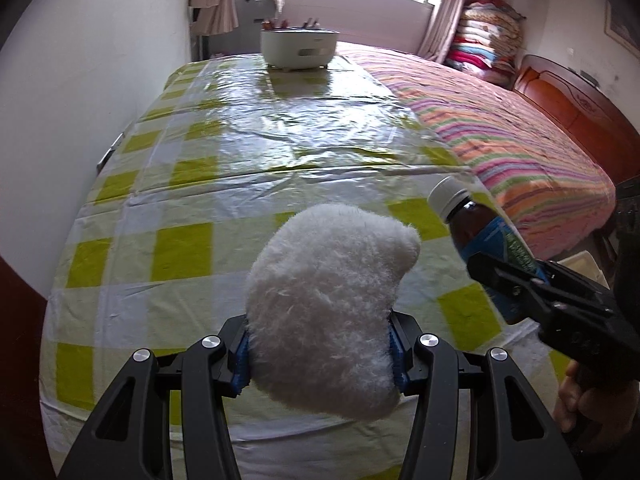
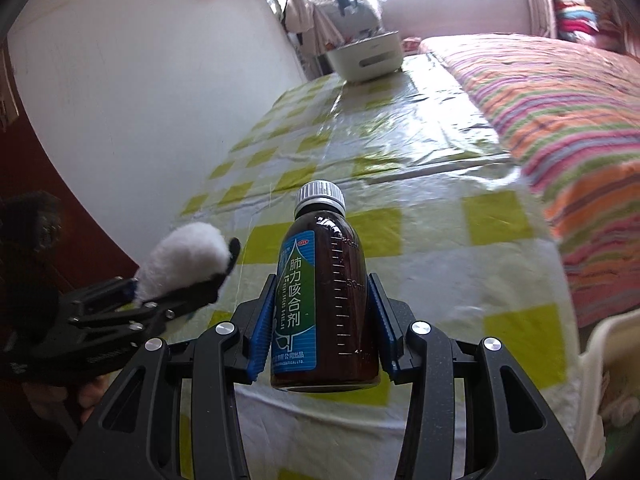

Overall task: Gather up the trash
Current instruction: 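Carry the brown bottle over the cream bin and open the right gripper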

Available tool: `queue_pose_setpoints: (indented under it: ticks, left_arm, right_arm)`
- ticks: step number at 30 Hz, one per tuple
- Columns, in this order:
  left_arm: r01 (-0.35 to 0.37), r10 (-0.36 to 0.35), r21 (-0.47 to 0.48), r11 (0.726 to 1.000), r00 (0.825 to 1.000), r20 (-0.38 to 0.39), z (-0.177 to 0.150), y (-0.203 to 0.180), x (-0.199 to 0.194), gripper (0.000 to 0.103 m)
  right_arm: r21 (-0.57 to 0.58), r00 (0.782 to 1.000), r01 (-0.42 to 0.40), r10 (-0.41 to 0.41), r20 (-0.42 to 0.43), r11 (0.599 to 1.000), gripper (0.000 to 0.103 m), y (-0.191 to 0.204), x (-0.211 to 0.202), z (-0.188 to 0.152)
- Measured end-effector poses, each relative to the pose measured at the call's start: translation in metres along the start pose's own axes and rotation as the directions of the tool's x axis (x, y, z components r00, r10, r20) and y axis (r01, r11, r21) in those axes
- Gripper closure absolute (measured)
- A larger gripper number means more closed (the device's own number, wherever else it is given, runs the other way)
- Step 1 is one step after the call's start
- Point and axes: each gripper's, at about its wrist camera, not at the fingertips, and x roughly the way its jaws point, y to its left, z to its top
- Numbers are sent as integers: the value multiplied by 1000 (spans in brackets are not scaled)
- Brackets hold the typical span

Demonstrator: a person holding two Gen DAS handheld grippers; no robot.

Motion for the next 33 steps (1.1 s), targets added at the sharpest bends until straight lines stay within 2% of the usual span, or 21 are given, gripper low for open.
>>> queue_pose_setpoints:
  ticks: [8,19,27,33]
  left_arm:
    - [46,-45,66,997,999,-15,0,-44,7,53]
    - [107,-100,161,981,994,-49,-2,-111,22,53]
    - [157,-148,227,961,987,-58,-4,-158,23,53]
    - [177,-163,266,947,984,-74,-11,-183,23,53]
  right_arm:
    - [93,998,1,-7,70,996,61,-42,-43,-14]
    - [209,987,47,-78,142,977,61,-99,-93,-30]
    - [293,969,80,-143,203,953,61,-135,-129,-42]
    - [363,940,137,-237,247,922,61,-167,-156,-52]
